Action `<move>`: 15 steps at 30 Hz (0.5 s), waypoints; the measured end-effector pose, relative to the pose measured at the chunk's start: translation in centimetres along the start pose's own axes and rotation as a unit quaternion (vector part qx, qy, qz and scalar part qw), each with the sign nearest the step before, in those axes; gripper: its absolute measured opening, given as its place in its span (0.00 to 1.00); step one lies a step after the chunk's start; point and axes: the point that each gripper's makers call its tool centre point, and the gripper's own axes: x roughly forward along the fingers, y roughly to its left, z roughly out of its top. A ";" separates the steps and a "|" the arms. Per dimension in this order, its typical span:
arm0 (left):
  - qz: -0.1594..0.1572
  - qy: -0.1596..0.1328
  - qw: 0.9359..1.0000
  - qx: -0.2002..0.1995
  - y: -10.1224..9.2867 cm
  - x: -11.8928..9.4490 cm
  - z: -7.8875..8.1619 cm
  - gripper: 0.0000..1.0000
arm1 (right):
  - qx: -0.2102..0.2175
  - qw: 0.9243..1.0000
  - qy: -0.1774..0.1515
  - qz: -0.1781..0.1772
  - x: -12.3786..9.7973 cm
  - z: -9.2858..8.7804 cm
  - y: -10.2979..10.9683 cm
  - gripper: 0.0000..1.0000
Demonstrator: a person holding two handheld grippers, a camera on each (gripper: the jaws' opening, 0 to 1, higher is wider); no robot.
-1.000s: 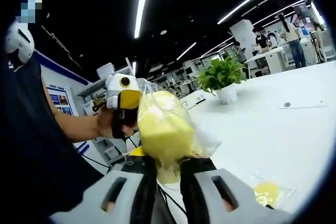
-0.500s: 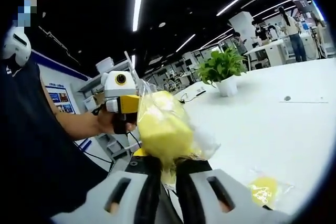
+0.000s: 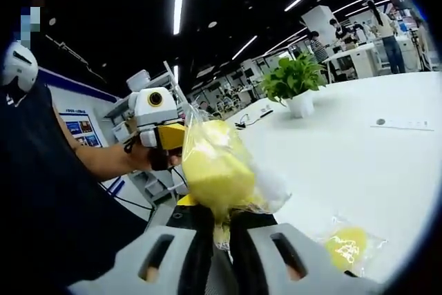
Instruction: Compare the silicone blocks by pressing each to a similar depth, holding the contact briefly, and releasing to observe deformation and rebound differences across the visible hardness samples.
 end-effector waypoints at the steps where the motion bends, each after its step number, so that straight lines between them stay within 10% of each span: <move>1: 0.000 0.002 1.000 -0.002 0.0 0.0 0.0 0.01 | 0.000 1.000 0.001 0.000 0.0 0.0 0.0 0.03; 15: 0.008 -0.001 1.000 0.000 0.0 -0.3 0.1 0.00 | -0.003 1.000 0.010 0.009 0.2 0.1 0.3 0.03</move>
